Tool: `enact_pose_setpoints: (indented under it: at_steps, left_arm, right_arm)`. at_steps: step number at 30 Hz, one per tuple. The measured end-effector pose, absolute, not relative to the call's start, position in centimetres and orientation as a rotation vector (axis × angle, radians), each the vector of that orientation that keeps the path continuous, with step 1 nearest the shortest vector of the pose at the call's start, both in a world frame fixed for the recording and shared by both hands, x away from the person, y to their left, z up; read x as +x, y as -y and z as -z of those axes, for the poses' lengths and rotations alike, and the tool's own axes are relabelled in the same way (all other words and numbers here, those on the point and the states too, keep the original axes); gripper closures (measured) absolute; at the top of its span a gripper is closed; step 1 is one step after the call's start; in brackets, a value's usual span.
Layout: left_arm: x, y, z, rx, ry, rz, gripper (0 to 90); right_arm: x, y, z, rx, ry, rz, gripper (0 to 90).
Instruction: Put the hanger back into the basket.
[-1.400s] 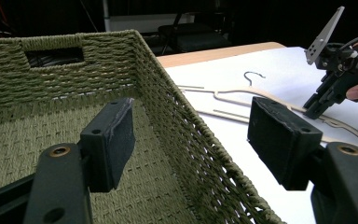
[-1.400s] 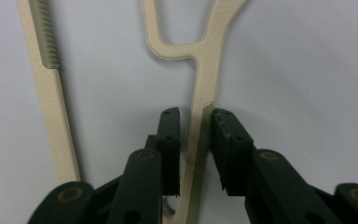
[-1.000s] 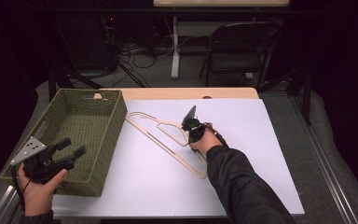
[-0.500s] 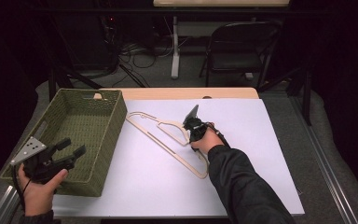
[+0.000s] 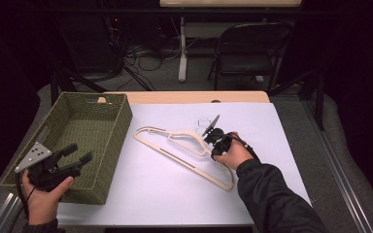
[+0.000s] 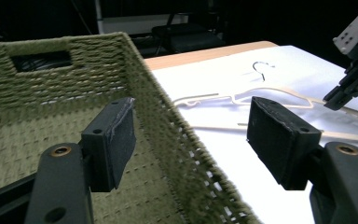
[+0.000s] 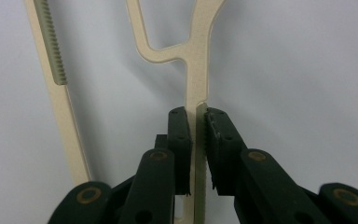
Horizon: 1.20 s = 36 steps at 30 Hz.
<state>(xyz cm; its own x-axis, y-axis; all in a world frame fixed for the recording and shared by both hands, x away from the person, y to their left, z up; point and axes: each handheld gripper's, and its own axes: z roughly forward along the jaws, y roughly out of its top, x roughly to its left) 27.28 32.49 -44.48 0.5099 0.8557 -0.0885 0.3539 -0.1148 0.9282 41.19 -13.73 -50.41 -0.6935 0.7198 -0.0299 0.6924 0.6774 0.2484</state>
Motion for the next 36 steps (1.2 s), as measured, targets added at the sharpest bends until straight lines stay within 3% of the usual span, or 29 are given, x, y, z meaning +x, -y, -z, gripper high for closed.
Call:
enact_pose_setpoints:
  at_steps: [12,36]
  left_arm:
    - [27.4,-28.3,44.6,1.768,-0.932,-0.524,32.0]
    - [27.1,-23.3,44.6,1.833,-0.808,-0.401,32.9]
  right_arm:
    - [36.2,15.9,49.8,0.777,-2.733,-0.382,80.2]
    - [33.0,16.1,49.4,0.340,-2.686,-0.435,80.1]
